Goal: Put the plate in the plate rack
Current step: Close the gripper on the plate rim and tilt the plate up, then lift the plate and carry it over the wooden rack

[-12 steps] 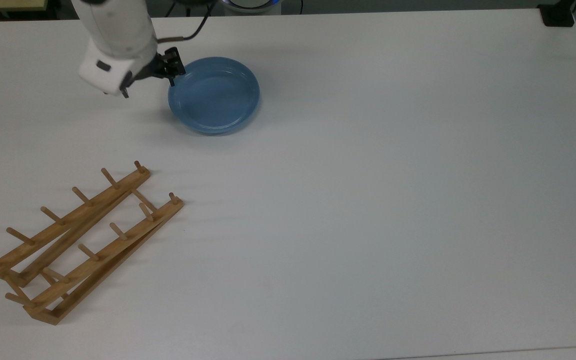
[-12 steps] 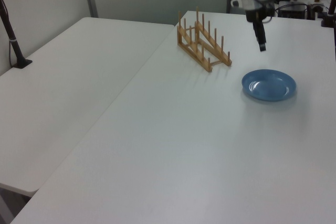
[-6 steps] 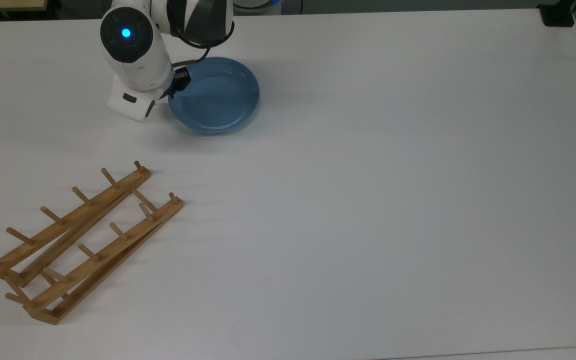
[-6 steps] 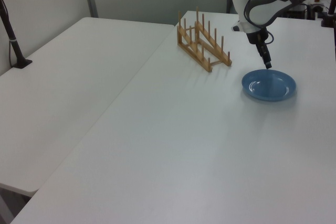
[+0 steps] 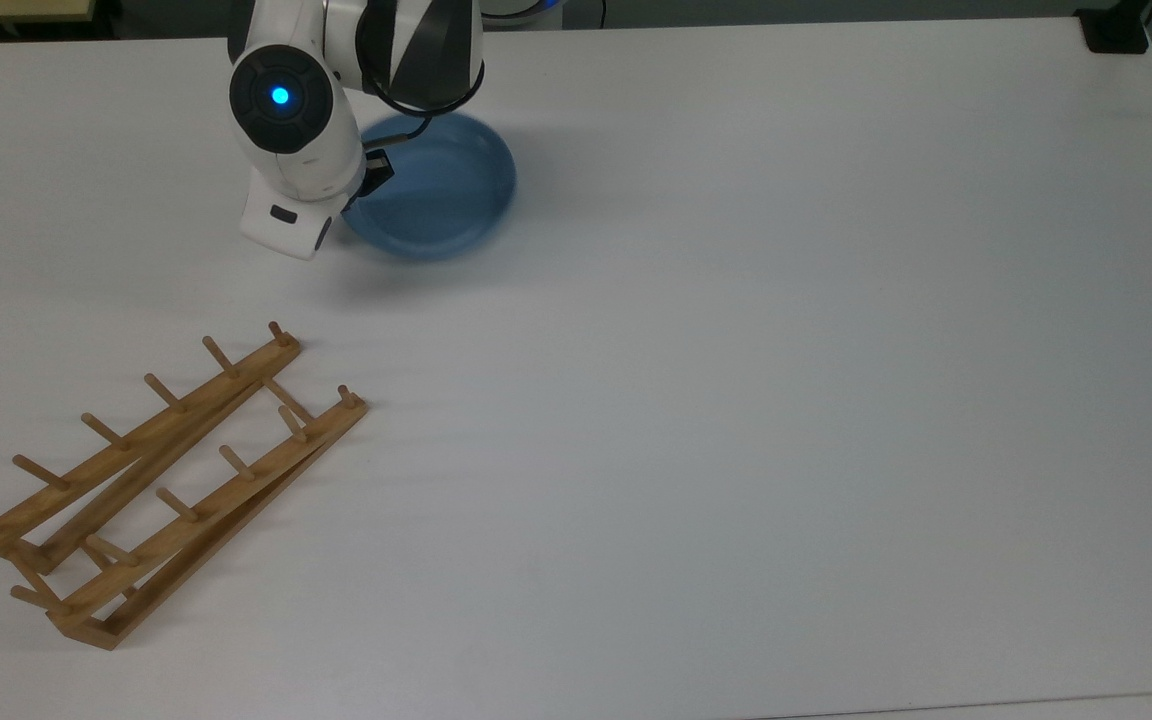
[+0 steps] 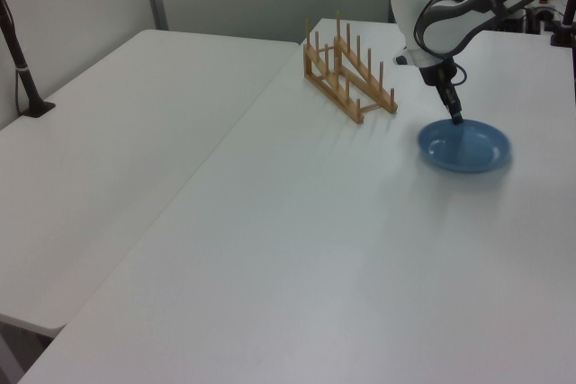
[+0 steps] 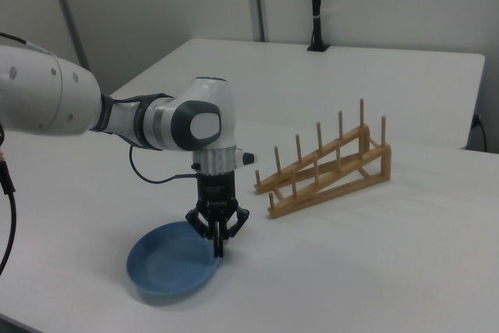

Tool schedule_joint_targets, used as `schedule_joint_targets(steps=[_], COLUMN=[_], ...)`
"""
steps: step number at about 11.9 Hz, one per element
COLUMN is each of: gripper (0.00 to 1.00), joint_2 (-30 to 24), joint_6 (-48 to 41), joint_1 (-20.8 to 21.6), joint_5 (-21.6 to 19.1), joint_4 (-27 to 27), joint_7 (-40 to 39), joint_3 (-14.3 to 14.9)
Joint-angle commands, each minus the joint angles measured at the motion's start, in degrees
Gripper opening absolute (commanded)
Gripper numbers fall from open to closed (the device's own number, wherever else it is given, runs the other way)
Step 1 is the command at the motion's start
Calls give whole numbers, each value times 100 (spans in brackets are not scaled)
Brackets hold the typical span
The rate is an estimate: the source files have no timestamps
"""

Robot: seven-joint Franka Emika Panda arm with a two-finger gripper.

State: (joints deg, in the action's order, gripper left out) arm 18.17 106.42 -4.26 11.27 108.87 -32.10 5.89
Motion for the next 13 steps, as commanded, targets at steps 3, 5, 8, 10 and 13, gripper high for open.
schedule_joint_targets(steps=[3,5,8,10,13], gripper=[0,0,0,0,0], joint_2=[-50,-120,-199,-296,-323], joint_6=[55,-190,-341,-245,974], joint_1=[40,5,-170,-478,-795], joint_5=[42,7,-448,-757,-1039], joint_4=[-531,-1153,-2086,-2518,-2634], joint_7=[81,107,125,186,931], joint_3=[35,35,114,114,131])
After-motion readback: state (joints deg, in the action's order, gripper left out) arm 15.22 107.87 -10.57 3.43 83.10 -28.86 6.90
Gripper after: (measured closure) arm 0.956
